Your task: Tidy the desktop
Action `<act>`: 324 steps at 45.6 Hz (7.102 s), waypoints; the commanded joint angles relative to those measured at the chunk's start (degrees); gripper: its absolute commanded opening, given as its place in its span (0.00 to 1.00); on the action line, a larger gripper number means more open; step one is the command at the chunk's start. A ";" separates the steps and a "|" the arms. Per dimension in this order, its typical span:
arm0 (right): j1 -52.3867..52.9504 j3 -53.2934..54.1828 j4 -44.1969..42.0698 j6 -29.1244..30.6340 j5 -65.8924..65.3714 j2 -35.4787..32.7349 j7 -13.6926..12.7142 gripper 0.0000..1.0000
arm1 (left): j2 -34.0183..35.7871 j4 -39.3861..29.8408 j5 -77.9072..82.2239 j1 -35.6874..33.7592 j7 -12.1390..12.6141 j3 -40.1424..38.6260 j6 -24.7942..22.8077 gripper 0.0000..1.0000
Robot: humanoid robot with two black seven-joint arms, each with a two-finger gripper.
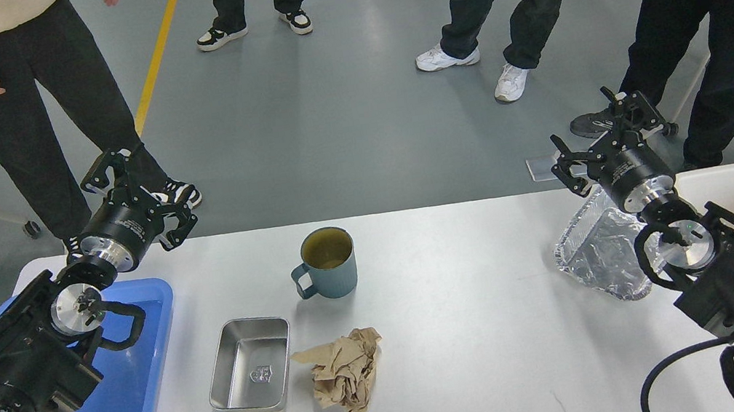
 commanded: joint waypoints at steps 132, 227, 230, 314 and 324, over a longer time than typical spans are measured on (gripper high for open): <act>-1.26 -0.69 0.08 0.17 -0.09 2.59 0.00 1.00 | 38.90 -73.74 39.75 9.65 35.61 18.24 10.45 0.92; -1.53 -0.69 -0.01 0.43 -0.09 2.42 0.00 1.00 | -13.94 -8.95 52.59 -12.68 26.30 43.47 10.10 0.01; -1.53 -0.69 -0.01 0.34 -0.09 2.51 0.00 1.00 | -13.85 -8.95 52.42 -12.77 26.21 43.47 9.75 0.00; 0.85 -0.87 0.08 -0.18 -0.97 2.59 -0.35 1.00 | 43.17 -50.33 46.17 -29.14 33.42 30.99 -24.33 0.01; 0.85 -0.87 -0.01 -0.18 -0.97 3.47 -0.35 1.00 | 55.40 -60.10 46.52 -10.07 32.71 24.93 -24.33 0.00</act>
